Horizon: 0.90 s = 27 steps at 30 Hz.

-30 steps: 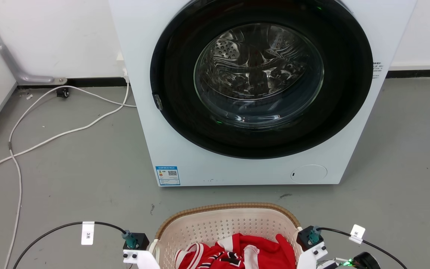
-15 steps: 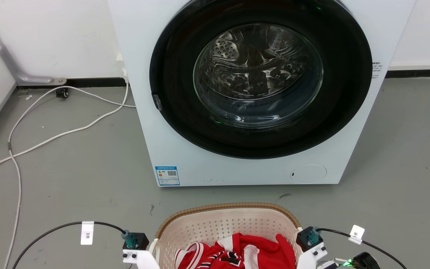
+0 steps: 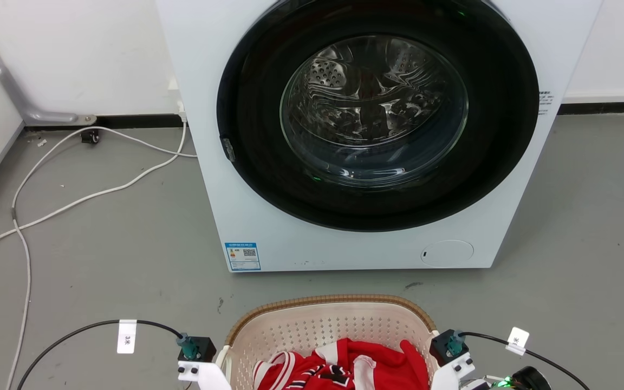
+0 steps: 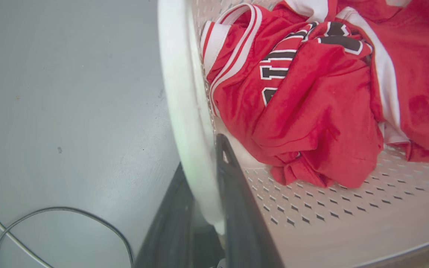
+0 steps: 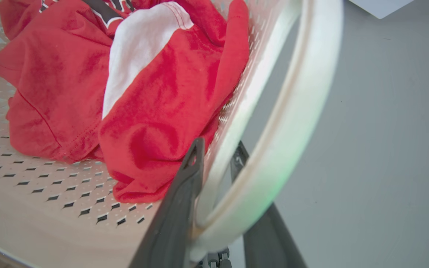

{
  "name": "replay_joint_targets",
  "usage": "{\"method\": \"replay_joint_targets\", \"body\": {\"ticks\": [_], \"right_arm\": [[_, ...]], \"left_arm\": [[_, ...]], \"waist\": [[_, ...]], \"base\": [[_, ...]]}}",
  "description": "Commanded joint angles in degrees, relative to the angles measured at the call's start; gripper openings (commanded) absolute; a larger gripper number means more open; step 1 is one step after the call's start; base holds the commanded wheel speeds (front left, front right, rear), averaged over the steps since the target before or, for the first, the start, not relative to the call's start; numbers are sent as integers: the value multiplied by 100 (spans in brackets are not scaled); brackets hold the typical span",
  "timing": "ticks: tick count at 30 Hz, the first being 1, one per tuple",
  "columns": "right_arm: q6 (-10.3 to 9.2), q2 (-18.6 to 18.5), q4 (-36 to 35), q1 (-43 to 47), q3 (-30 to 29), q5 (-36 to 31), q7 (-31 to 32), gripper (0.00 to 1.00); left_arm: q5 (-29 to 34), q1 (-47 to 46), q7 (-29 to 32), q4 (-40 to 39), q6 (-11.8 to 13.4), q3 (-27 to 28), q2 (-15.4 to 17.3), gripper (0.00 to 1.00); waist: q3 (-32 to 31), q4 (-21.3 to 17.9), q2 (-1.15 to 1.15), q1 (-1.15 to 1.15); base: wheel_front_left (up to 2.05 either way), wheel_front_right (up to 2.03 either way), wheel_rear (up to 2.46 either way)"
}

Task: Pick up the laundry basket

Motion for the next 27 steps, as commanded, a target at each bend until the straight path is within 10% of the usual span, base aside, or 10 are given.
{"method": "replay_joint_targets", "body": {"ticks": [1, 27], "right_arm": [[18, -56, 15, -91, 39, 23, -38, 0], [18, -87, 68, -60, 252, 254, -35, 0]], "left_arm": [[-29, -67, -14, 28, 6, -37, 112, 0], [-426, -129, -89, 58, 6, -468, 159, 0]], "waist": [[-6, 3, 0, 0], [-54, 12, 0, 0]], "base": [[0, 0, 0], [0, 0, 0]]}}
